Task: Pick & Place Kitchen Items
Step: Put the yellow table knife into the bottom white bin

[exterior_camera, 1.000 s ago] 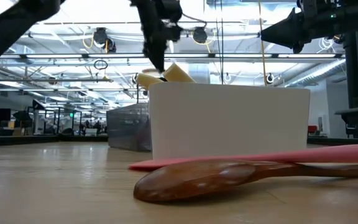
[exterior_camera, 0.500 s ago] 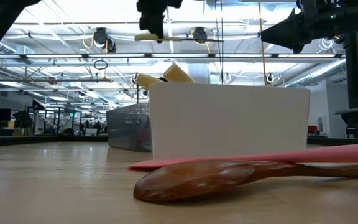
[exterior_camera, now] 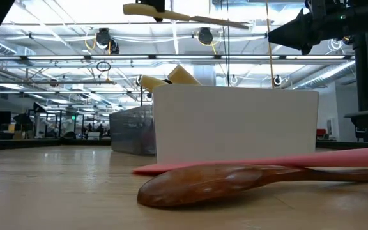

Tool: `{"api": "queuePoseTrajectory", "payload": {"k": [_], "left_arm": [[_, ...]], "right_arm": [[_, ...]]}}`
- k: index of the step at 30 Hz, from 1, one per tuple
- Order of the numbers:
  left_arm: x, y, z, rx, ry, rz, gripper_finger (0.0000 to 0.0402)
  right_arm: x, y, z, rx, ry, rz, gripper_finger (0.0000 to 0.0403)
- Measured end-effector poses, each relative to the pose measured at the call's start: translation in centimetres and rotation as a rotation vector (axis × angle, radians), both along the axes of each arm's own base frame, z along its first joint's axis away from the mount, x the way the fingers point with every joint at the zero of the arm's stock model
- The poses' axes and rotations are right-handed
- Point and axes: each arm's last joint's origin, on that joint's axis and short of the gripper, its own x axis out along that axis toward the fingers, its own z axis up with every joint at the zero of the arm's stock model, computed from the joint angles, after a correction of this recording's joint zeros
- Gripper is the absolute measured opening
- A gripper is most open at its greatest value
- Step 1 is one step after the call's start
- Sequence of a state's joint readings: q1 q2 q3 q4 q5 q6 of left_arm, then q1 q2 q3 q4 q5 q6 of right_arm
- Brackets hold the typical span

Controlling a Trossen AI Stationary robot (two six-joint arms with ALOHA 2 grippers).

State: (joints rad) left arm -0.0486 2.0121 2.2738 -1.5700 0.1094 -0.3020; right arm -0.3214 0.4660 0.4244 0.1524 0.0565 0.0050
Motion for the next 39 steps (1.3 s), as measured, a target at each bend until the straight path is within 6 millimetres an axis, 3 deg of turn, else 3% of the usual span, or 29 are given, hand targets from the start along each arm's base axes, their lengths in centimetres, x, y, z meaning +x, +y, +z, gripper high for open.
{"api": "queuePoseTrajectory", "payload": {"k": [9, 17, 27, 39], "left_arm": [[3.1, -0.9, -4.8, -0.182, 0.172, 0.142, 0.0053], [4.5, -2.0, -7.6, -0.241, 0.279, 0.270, 0.0053], [7.2, -2.5, -11.4, -0.278, 0.289, 0.341, 0.0053], [7.2, -3.2, -12.0, -0.324, 0.336, 0.371, 0.0053]], "right_arm": [[0.0, 0.0, -0.1, -0.002, 0.009, 0.004, 0.0116], [0.0, 0.0, -0.1, -0.111, 0.054, 0.001, 0.0116], [0.0, 0.0, -0.1, -0.120, 0.055, 0.001, 0.0116], [0.0, 0.0, -0.1, -0.120, 0.055, 0.001, 0.0116]]}}
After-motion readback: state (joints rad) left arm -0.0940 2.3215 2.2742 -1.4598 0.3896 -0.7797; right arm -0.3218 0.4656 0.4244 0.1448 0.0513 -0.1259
